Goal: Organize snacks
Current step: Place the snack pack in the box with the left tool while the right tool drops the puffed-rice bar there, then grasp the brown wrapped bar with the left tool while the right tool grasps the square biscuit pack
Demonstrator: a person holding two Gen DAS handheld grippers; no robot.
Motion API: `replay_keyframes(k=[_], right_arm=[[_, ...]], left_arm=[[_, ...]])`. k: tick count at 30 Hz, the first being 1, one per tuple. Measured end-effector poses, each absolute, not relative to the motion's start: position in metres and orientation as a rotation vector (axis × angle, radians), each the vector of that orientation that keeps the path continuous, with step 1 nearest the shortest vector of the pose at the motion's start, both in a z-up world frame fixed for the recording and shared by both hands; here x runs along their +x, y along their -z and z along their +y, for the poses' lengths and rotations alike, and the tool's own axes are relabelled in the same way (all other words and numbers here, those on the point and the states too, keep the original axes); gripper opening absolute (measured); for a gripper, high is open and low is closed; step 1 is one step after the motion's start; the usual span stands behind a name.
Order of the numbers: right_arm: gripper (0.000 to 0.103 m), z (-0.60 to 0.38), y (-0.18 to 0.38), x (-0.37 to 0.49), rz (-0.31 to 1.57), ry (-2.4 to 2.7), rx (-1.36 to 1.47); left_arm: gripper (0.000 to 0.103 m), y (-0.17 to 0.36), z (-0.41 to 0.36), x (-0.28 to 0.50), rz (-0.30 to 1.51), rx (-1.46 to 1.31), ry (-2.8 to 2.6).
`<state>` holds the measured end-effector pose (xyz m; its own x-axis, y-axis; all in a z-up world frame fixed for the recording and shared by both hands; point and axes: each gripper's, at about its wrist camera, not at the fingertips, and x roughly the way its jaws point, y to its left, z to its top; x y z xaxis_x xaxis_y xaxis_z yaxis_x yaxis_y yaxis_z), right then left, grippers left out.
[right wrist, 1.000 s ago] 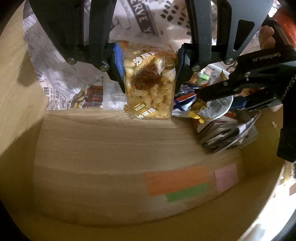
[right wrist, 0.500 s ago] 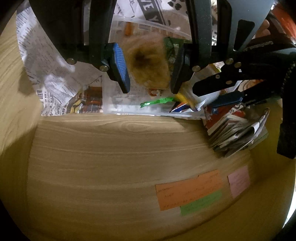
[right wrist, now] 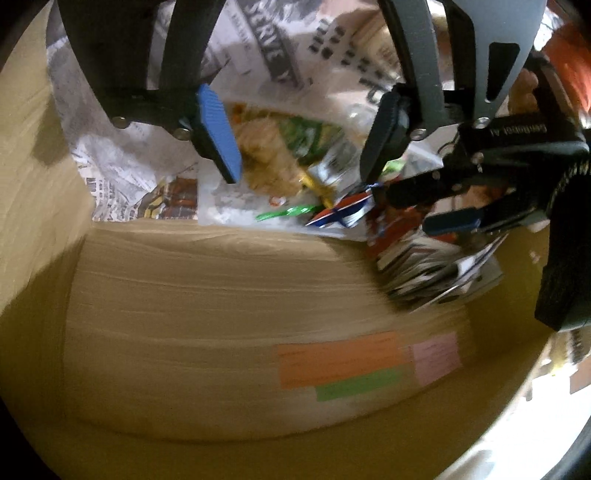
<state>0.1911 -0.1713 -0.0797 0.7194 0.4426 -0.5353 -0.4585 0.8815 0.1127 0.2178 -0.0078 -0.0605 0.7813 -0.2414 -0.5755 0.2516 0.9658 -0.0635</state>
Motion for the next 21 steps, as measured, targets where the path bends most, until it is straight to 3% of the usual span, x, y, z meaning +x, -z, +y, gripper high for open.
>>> replay_keyframes(k=[7, 21], right_arm=[[0.078, -0.149, 0.104, 0.159, 0.652, -0.596, -0.047], [0.079, -0.097, 0.165, 0.168, 0.856, -0.672, -0.214]], left_arm=[[0.080, 0.073, 0.025, 0.181, 0.655, -0.007, 0.210], [0.080, 0.122, 0.063, 0.137, 0.785, -0.035, 0.163]])
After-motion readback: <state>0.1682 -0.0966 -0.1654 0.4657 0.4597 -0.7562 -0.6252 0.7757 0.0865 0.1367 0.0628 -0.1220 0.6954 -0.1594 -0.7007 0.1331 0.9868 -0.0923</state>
